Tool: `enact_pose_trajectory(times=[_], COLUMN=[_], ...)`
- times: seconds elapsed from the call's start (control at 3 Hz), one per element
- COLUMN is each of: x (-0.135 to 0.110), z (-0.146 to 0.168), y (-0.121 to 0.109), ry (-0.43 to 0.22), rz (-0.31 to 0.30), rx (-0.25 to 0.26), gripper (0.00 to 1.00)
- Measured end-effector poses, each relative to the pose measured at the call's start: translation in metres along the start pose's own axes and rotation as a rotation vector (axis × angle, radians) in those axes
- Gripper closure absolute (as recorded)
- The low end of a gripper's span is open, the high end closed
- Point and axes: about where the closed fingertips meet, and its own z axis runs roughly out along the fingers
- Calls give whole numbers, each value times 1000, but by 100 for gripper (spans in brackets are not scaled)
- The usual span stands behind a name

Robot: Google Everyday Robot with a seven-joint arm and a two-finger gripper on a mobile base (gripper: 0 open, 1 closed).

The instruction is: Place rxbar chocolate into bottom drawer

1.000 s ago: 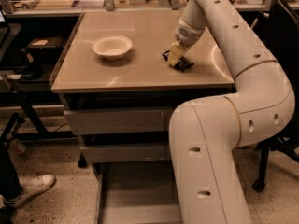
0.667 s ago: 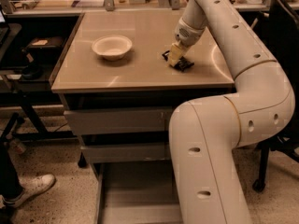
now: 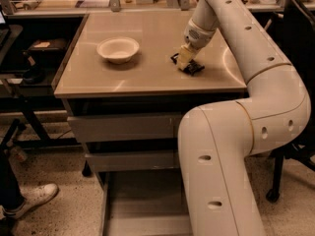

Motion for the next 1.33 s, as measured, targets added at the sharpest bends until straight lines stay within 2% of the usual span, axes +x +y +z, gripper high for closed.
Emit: enact_pose_trajectory(times=[1.0, 1.33], x=[3, 3], z=[8, 8], y=[-1, -1], ry=[0, 0], rz=[0, 0], rx=[0, 0], gripper=[100, 81])
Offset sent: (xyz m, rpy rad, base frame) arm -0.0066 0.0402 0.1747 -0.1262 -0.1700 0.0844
